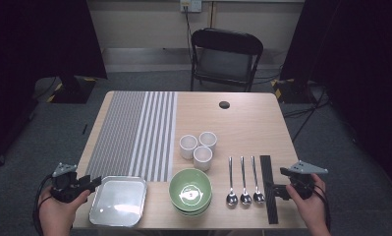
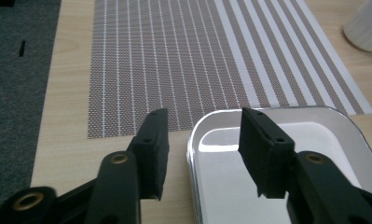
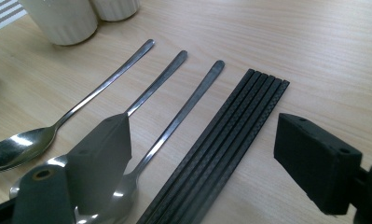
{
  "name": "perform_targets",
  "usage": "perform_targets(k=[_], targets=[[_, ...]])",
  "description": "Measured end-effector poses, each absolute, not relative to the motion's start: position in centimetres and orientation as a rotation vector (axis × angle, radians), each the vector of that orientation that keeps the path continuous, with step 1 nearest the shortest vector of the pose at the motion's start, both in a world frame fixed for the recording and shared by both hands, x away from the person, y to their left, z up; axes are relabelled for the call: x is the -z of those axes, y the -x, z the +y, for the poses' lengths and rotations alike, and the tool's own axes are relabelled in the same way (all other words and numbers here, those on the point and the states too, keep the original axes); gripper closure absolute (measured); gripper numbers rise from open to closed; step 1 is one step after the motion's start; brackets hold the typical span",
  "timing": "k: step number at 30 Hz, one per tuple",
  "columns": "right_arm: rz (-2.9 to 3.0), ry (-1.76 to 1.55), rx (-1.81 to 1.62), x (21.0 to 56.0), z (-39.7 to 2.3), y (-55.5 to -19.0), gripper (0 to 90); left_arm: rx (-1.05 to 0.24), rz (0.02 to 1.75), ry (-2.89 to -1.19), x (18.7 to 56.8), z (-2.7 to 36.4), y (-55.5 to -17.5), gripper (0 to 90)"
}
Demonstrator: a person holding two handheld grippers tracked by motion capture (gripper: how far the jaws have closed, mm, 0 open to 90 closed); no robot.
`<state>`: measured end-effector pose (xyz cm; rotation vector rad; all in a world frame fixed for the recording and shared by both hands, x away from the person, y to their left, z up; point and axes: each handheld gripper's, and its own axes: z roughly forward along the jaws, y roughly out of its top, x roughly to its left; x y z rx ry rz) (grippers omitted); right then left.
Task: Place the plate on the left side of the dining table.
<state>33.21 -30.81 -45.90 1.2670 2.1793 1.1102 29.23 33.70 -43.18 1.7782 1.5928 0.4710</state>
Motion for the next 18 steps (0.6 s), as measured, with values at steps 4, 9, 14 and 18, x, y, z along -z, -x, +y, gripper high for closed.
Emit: perform_targets(k=[4,9,14,18], targets=[[2.184,-1.252,-1.102,45.8,-30.6,-33.4,18.4,-0.453,1.602,-1.792,43.5,33.7,-29.2,57.0],[2.192,-1.241,-1.101,45.6,-30.2,-33.4,18.5,-0.424,1.63,-1.81,44.1,33.9,-29.3,63.2],[2.209,-1.242,-1.093,45.8,-30.2,-33.5,18.8,-0.405,1.66,-1.804,44.3,34.3,-29.4,68.5],[2.209,-1.257,-1.097,45.8,-30.4,-33.4,19.0,-0.323,1.703,-1.757,44.6,34.5,-29.4,76.0]])
